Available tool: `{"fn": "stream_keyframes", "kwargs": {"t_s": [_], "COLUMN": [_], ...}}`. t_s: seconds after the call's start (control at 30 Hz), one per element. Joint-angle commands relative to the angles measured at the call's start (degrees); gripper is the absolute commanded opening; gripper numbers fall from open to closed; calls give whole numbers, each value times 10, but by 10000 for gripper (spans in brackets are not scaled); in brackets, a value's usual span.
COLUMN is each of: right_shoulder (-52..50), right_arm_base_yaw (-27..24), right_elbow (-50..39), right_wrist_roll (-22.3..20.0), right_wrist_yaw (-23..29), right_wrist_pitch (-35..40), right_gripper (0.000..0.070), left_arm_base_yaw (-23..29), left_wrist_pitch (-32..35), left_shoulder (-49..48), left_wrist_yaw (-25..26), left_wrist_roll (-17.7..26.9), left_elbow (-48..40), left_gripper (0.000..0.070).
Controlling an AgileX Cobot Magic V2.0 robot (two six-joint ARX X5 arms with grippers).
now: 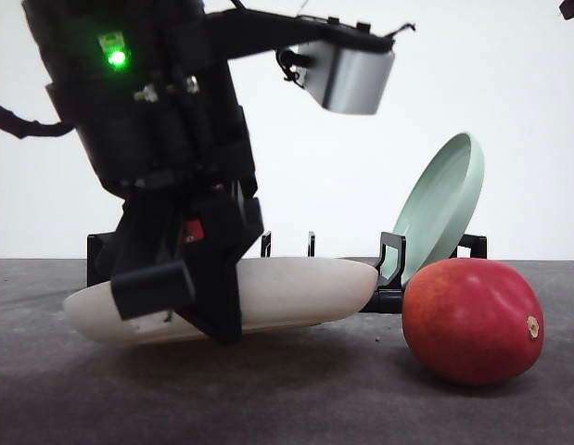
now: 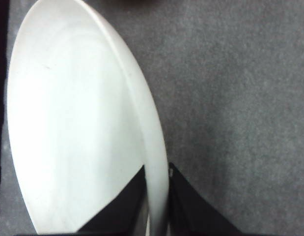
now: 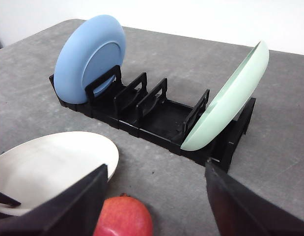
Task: Place pomegranate in white plate
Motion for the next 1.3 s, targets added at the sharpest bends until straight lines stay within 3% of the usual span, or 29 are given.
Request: {"fn": "stream_keyframes", "kwargs": {"t_s": [0.0, 0.1, 0.17, 0.33, 0.5, 0.7, 0.9, 1.27], "right_shoulder": [1, 1, 1, 1, 1, 1, 1, 1], "right_arm_base_yaw": [3, 3, 3, 3, 3, 3, 3, 3], "right_elbow": [9, 9, 9, 9, 9, 9, 9, 9], "right_wrist_roll": [2, 2, 2, 2, 2, 2, 2, 30], "right_wrist_yaw": [0, 0, 0, 0, 0, 0, -1, -4], "right_wrist_pitch": [6, 6, 6, 6, 6, 5, 5, -10], "right_gripper": [399, 399, 399, 399, 399, 399, 399, 400], "left_arm_base_yaw": [-10, -11, -11, -7, 25, 106, 211, 388], "left_wrist_pitch": [1, -3, -5, -39, -70, -65, -45, 38], "left_shoulder": [11, 10, 10, 0, -46, -131, -218, -353], "left_wrist_yaw": [5, 5, 6, 45, 142, 235, 247, 247], "left_wrist_roll": [-4, -24, -36, -75, -146, -220, -252, -253], "left_elbow": [3, 7, 8, 16, 22, 22, 21, -35], "left_gripper": [111, 284, 361, 443, 443, 442, 435, 435]}}
